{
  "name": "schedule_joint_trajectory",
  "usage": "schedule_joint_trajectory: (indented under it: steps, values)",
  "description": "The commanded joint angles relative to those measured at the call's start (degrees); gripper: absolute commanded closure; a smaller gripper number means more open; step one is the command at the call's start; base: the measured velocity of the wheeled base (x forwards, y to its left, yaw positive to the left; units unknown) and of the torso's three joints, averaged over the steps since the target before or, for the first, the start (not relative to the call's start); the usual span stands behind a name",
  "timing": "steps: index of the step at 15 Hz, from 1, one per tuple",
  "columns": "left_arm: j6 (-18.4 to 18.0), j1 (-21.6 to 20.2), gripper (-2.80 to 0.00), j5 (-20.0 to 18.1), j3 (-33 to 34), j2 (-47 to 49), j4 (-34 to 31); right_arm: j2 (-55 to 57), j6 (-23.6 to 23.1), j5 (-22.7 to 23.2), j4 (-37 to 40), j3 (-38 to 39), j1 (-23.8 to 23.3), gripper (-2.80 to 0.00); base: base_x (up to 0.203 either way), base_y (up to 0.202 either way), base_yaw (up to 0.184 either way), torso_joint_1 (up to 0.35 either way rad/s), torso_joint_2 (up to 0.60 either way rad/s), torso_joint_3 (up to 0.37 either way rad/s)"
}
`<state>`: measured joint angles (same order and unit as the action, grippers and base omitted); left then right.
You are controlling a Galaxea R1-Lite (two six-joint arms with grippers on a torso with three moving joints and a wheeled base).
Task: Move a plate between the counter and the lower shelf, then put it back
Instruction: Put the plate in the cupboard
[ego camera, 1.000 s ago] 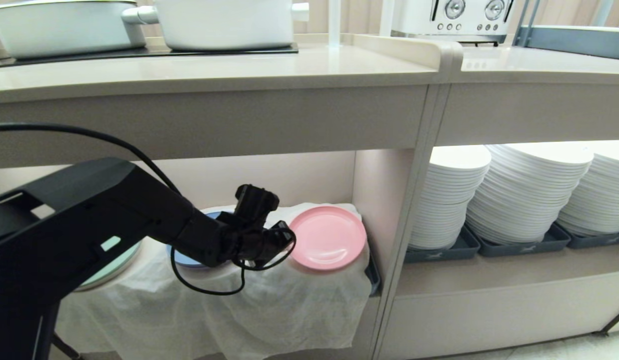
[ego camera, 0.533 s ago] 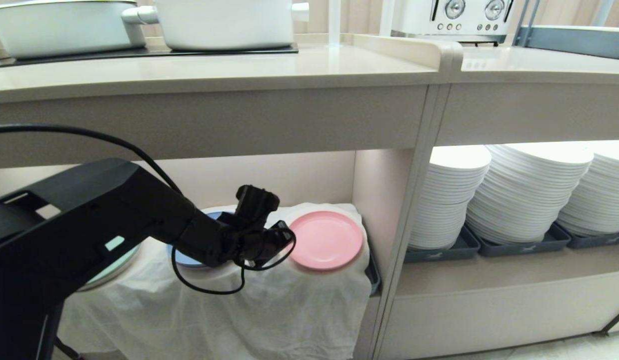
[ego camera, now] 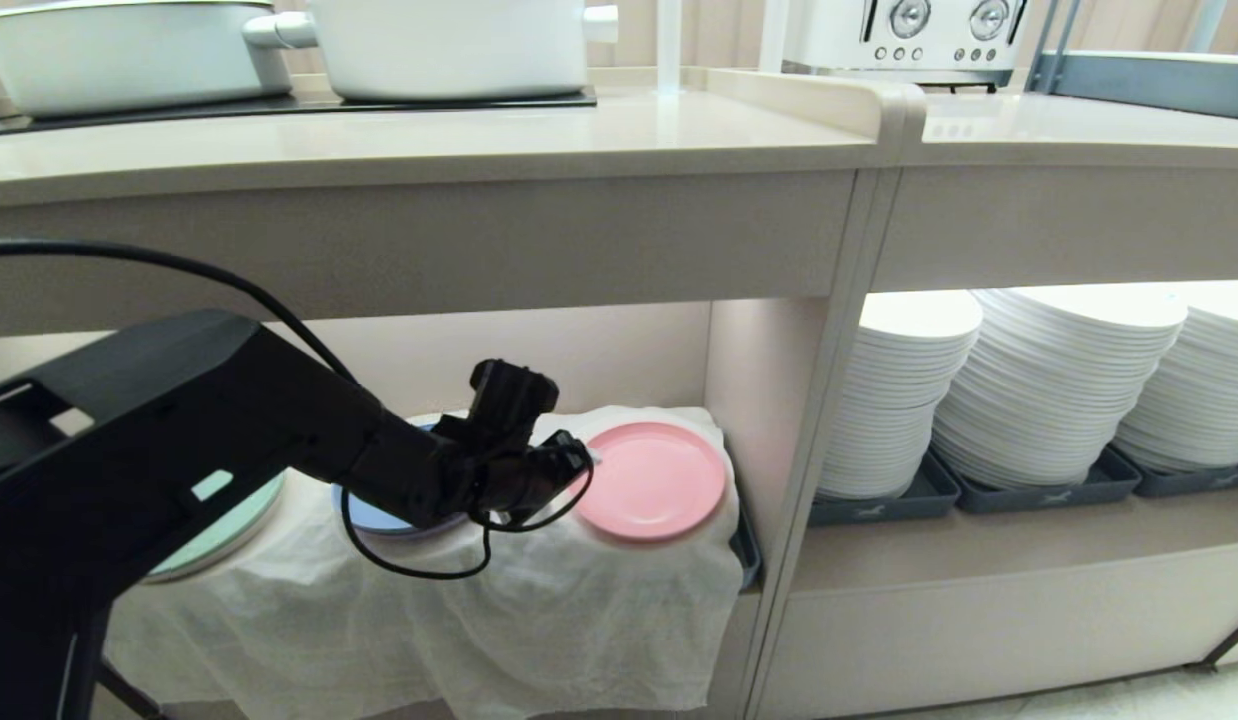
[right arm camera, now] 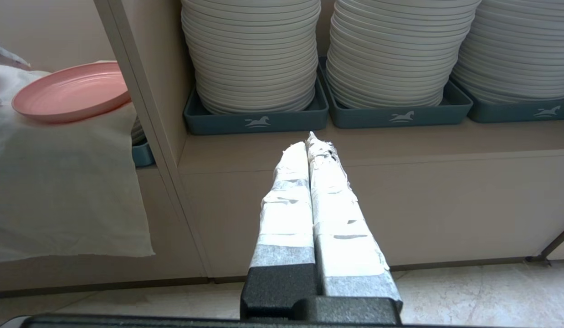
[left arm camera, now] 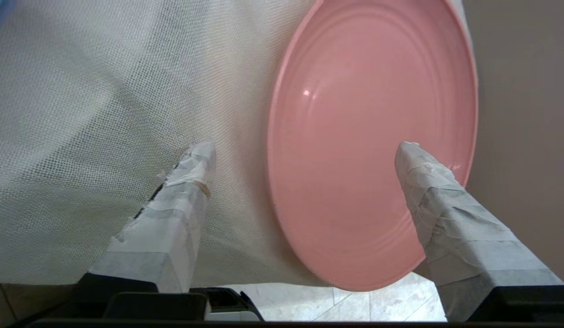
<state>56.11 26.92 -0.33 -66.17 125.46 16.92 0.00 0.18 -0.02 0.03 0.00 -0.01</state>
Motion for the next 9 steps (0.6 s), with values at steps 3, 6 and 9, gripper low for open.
schedule_joint_trajectory:
  steps: [3, 6, 9]
  values:
    - [0.5, 0.0, -2.8, 0.0, 0.3, -1.8, 0.0, 0.0, 0.0, 0.0, 0.0, 0.0, 0.0, 0.0, 0.0, 0.0, 0.0, 0.0, 0.0, 0.0]
    - [0.8, -0.1, -2.8, 0.8, 1.0, -2.3, 0.1, 0.0, 0.0, 0.0, 0.0, 0.0, 0.0, 0.0, 0.0, 0.0, 0.0, 0.0, 0.0, 0.0]
    - [0.7, 0.1, 0.0, 1.6, 2.0, -2.4, 0.3, 0.0, 0.0, 0.0, 0.0, 0.0, 0.0, 0.0, 0.0, 0.0, 0.0, 0.0, 0.0, 0.0]
